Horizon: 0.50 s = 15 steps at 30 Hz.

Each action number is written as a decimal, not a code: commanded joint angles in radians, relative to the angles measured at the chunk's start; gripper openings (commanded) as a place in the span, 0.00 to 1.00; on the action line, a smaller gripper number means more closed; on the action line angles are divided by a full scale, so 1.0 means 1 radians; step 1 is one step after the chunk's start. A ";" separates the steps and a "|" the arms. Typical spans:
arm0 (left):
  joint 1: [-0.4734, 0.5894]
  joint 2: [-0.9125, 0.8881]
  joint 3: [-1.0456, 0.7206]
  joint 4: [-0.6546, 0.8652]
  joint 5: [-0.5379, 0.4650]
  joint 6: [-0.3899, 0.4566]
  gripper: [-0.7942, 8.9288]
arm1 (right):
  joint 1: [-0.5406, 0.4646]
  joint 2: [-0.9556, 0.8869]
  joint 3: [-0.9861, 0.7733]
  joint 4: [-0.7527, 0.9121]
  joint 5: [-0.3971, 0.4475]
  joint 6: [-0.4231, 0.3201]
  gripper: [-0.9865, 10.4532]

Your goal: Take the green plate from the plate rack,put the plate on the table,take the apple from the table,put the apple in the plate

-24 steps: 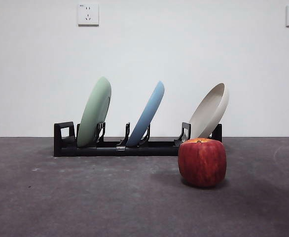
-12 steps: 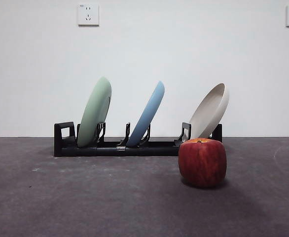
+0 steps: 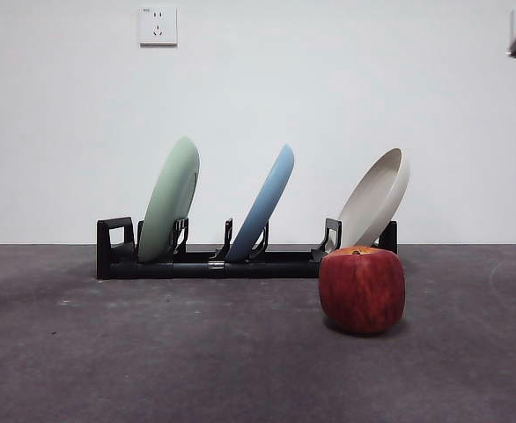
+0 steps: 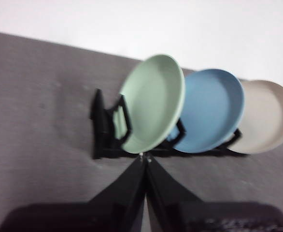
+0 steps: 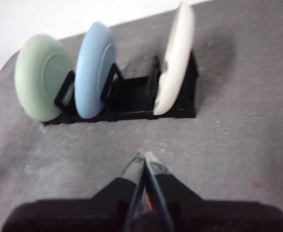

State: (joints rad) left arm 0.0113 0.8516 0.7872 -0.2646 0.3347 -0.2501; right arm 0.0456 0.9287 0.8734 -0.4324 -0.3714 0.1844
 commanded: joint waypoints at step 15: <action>-0.134 0.714 0.742 -0.304 0.189 0.109 0.37 | 0.004 0.124 0.125 -0.004 -0.101 -0.026 0.31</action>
State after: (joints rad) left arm -0.1200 1.5475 1.5139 -0.5667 0.5224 -0.1696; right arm 0.0463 1.0500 0.9932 -0.4408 -0.4717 0.1673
